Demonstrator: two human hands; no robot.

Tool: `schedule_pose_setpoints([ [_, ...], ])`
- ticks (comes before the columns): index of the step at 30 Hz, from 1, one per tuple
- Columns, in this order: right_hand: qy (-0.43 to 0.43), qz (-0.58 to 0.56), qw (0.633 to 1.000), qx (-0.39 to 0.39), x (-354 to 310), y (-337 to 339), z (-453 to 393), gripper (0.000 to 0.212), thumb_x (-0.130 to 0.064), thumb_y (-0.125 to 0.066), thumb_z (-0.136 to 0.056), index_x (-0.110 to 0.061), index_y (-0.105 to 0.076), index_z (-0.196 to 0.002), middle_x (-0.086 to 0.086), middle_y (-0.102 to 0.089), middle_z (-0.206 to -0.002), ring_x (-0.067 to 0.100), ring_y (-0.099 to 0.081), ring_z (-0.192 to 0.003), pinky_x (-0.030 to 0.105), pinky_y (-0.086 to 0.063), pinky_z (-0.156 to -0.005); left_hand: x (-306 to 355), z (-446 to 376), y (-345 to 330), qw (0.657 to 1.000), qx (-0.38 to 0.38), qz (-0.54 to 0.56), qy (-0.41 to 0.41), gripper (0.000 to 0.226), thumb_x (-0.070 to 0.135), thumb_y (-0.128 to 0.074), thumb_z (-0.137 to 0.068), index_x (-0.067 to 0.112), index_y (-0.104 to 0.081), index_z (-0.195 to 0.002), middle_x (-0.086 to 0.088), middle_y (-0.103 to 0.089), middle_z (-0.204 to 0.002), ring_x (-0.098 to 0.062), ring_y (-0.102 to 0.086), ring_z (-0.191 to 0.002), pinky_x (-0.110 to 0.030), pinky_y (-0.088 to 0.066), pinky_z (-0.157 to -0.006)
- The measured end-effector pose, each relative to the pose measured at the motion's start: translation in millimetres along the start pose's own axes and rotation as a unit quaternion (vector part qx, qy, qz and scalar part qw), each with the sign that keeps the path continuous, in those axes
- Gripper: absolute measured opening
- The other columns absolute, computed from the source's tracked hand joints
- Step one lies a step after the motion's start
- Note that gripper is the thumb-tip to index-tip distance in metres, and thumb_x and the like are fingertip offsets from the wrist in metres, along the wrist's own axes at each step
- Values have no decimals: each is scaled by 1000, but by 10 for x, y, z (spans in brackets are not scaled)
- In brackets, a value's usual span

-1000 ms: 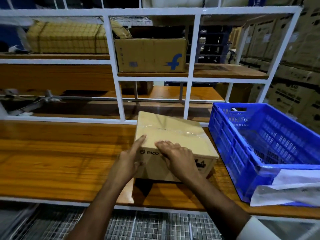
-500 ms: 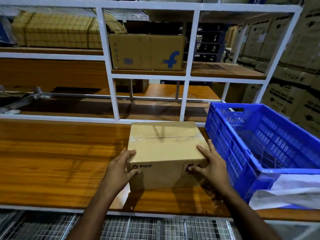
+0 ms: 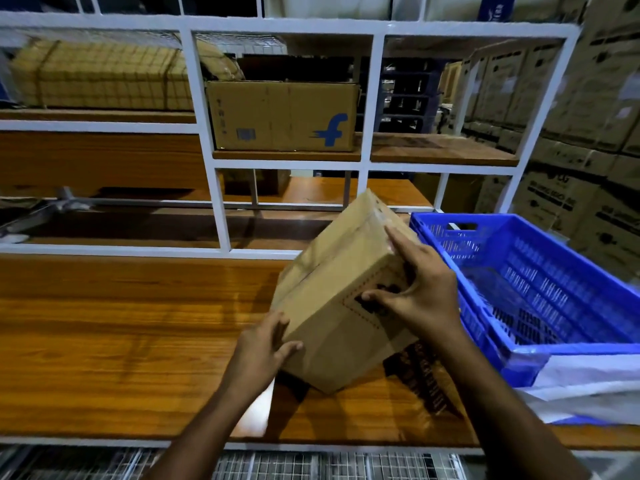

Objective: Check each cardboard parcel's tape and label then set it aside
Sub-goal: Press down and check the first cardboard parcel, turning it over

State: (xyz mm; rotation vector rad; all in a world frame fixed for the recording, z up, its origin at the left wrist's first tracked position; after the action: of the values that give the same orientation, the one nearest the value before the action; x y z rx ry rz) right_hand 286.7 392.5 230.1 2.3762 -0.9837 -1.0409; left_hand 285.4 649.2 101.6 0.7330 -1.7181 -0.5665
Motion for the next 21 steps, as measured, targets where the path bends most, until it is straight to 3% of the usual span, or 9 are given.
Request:
schedule_pose_setpoints([
  [4, 46, 89, 993, -63, -402, -120, -129, 105, -40, -91, -59, -36, -37, -149, 4, -54, -129, 22, -49, -119, 34, -45, -95, 653, -96, 89, 994, -4, 51, -95, 86, 30, -74, -85, 53, -17, -145, 11, -45, -148, -11, -51, -128, -34, -52, -94],
  [7, 68, 120, 982, -129, -613, -265, -221, 106, -34, -87, -67, -37, -23, -152, 5, -46, -135, 24, -44, -124, 36, -46, -96, 1018, -212, 265, 992, 6, 34, -119, 108, 31, -73, -85, 61, 12, -144, 5, -38, -154, -15, -54, -127, -43, -55, -91],
  [9, 76, 121, 976, -165, -697, -355, -274, 100, -29, -85, -70, -34, -21, -147, 5, -44, -138, 24, -42, -126, 37, -46, -98, 1124, -278, 316, 992, -3, 11, -127, 113, 35, -74, -84, 61, 19, -142, 1, -43, -151, -18, -60, -120, -42, -58, -86],
  [13, 97, 105, 975, -169, -798, -439, -296, 88, -24, -85, -70, -29, -26, -135, 3, -48, -137, 22, -48, -124, 34, -51, -95, 1045, -316, 335, 992, -9, 29, -126, 107, 31, -76, -82, 61, 5, -145, 0, -55, -142, -13, -66, -111, -22, -56, -76],
  [15, 88, 91, 976, -176, -778, -452, -283, 91, -32, -85, -71, -33, -24, -138, 2, -50, -138, 20, -51, -125, 37, -52, -96, 954, -304, 391, 990, 5, 55, -128, 100, 27, -78, -81, 62, -7, -143, 3, -55, -141, -12, -65, -111, -13, -55, -70],
  [18, 41, 27, 975, -218, -660, -417, -354, 83, -59, -76, -73, -41, -31, -140, -3, -52, -138, 13, -54, -123, 39, -54, -95, 840, -307, 560, 987, 16, 128, -97, 67, 36, -68, -88, 47, -26, -138, 11, -52, -137, -4, -64, -103, -21, -59, -71],
  [21, 8, -30, 969, -247, -545, -314, -559, 41, -46, -63, -91, -35, -55, -130, -8, -59, -132, 7, -55, -121, 32, -53, -96, 887, -400, 736, 986, 22, 153, -66, 38, 53, -42, -93, 29, -45, -121, 5, -59, -131, 2, -63, -97, -25, -60, -68],
])
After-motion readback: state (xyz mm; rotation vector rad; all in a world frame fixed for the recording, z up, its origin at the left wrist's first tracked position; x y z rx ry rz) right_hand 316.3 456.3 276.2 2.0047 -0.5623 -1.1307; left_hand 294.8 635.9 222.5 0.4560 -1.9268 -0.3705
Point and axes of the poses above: each hand's wrist, its own z-axis away from the middle knuckle, its own y-axis out of the back of the hand, x = y × z, the point moved 8 cm from there along -z, towards the middle knuckle
